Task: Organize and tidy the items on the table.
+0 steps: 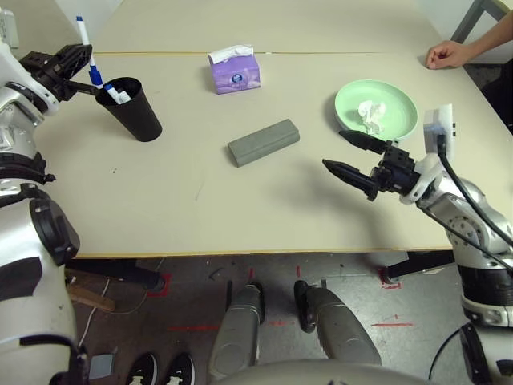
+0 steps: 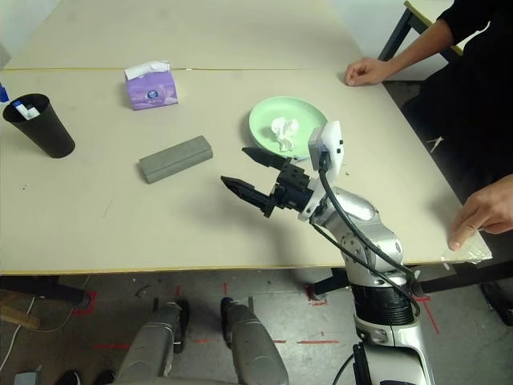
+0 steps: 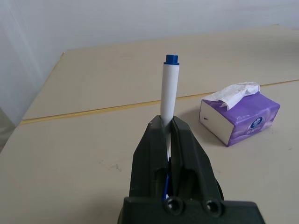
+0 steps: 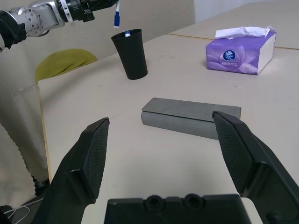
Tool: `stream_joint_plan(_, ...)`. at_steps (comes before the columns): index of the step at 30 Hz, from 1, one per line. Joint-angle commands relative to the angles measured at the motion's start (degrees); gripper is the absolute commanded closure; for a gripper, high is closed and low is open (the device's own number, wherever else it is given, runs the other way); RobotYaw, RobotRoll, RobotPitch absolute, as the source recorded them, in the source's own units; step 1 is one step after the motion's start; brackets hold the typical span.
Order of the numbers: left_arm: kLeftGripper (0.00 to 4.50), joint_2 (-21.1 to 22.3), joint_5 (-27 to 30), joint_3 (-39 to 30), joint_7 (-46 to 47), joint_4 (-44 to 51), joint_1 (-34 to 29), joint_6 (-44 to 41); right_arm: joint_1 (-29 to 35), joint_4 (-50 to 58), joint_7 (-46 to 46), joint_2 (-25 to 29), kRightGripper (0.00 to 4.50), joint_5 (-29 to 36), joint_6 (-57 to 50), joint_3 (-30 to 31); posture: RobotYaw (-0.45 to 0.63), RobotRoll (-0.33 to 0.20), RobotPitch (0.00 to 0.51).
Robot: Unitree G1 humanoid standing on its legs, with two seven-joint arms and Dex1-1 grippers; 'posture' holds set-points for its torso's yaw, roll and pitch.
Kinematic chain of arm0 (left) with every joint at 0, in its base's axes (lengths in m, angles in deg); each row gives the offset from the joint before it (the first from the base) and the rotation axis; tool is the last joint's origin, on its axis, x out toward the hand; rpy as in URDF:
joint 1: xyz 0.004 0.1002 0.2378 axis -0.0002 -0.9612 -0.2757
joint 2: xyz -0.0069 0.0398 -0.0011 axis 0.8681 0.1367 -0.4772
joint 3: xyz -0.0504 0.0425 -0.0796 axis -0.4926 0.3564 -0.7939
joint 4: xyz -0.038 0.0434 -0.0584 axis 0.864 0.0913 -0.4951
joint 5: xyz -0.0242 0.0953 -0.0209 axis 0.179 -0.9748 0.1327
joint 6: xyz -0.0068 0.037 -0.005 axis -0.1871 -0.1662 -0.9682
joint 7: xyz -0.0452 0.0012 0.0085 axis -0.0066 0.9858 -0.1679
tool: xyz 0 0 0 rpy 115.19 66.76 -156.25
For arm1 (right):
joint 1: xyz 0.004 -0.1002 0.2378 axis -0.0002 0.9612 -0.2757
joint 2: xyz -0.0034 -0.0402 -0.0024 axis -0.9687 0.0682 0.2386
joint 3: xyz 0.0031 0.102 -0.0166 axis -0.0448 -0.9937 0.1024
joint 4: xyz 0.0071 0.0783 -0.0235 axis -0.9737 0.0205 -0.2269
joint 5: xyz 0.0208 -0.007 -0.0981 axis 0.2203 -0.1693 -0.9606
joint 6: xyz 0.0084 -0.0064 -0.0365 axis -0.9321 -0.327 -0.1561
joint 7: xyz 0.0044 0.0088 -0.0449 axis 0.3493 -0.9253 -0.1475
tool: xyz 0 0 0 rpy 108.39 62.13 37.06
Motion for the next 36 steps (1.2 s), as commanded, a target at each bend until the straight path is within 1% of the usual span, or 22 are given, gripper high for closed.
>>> stream_joint_plan(1, 3.21, -0.08, 0.20, -0.69, -0.12, -0.96, -1.30, 0.75, 0.53, 1.01, 0.25, 0.43, 0.00, 0.68, -0.62, -0.37, -0.04, 0.000, 0.240)
stream_joint_plan(10, 0.11, 0.04, 0.40, -0.84, -0.15, -0.69, -1.19, 0.54, 0.19, 0.52, 0.80, 0.38, 0.00, 0.56, -0.58, 0.03, -0.04, 0.000, 0.237)
stream_joint_plan(11, 0.03, 0.15, 0.44, -0.86, -0.27, -0.72, -1.19, 0.43, 0.24, 0.48, 0.87, 0.35, 0.00, 0.56, -0.58, 0.07, -0.04, 0.000, 0.237)
stream_joint_plan(17, 0.03, 1.09, 1.12, -1.34, -1.39, -0.38, -0.93, -0.67, 0.67, 0.72, 1.36, 0.55, 0.00, 0.96, -0.79, -0.20, -0.04, 0.000, 0.235)
stream_joint_plan(21, 0.03, 1.91, 2.91, -2.99, -3.22, 0.88, -0.76, -2.02, -0.67, 2.13, -0.01, 0.44, 0.00, 3.72, -2.78, -2.27, -0.05, 0.000, 0.234)
stream_joint_plan(23, 0.03, 2.89, 4.95, -4.98, -2.82, 1.86, -0.62, -3.35, -3.63, 2.82, -3.39, 0.37, 0.00, 6.49, -4.96, -5.11, -0.05, 0.000, 0.234)
stream_joint_plan(24, 0.03, 3.76, 6.16, -6.35, -2.22, 2.69, -0.97, -4.02, -6.33, 2.13, -6.30, 0.81, 0.00, 7.90, -5.90, -7.93, -0.05, 0.000, 0.234)
stream_joint_plan(25, 0.03, 4.62, 7.24, -7.75, -1.58, 3.58, -1.54, -4.47, -8.68, 1.06, -9.12, 1.78, 0.00, 8.54, -6.59, -10.69, -0.05, 0.000, 0.234)
stream_joint_plan(27, 0.03, 6.01, 8.68, -9.81, -0.56, 4.93, -3.07, -4.75, -11.25, -1.33, -12.43, 4.51, 0.00, 7.59, -7.31, -14.23, -0.05, 0.000, 0.233)
stream_joint_plan(29, 0.03, 7.40, 9.92, -11.91, 0.75, 6.16, -5.74, -4.39, -11.38, -4.76, -14.68, 7.70, 0.00, 4.58, -6.06, -17.16, -0.05, 0.000, 0.234)
stream_joint_plan(31, 0.03, 8.50, 11.54, -14.47, 1.84, 7.71, -10.12, -4.24, -9.38, -8.55, -15.91, 10.92, 0.00, 0.33, -2.55, -19.48, -0.05, 0.000, 0.237)
stream_joint_plan(32, 0.03, 8.70, 12.03, -15.65, 2.22, 8.86, -13.45, -4.18, -7.32, -10.40, -16.60, 12.35, 0.00, -2.66, -0.12, -20.14, -0.05, 0.000, 0.238)
stream_joint_plan(34, 0.03, 8.11, 13.22, -17.65, 2.78, 11.82, -19.55, -4.31, -3.72, -13.28, -17.80, 13.49, 0.00, -6.89, 4.24, -20.94, -0.04, 0.000, 0.243)
stream_joint_plan(36, 0.03, 5.97, 15.01, -20.24, 2.74, 17.00, -27.81, -4.94, 0.89, -15.98, -20.75, 12.97, 0.00, -11.19, 9.40, -22.23, -0.04, 0.000, 0.248)
